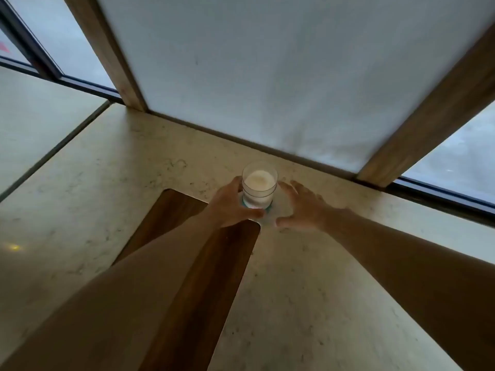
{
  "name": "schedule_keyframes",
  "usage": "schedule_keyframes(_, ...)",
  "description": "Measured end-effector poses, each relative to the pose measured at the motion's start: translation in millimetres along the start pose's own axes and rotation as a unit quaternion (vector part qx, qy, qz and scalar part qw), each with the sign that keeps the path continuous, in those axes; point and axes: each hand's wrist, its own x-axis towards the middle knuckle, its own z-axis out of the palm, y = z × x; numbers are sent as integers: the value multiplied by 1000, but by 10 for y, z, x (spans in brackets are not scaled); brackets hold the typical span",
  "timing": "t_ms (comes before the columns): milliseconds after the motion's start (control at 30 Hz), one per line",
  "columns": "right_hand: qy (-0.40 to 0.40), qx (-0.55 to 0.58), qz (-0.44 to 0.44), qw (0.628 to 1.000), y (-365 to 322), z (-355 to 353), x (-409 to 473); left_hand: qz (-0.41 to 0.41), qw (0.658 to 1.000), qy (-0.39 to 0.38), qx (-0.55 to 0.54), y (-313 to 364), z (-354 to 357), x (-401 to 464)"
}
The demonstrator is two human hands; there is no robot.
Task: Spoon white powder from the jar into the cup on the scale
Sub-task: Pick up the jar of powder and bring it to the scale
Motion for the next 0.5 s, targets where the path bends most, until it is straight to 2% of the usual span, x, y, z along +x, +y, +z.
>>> schedule_keyframes(333, 37, 0, -5, 999, 67, 212, 6, 15, 994, 87, -59, 121, 185, 111)
schedule_keyframes(500, 39, 14, -15, 999, 36, 253, -3, 18, 992, 102, -77, 87, 245, 130)
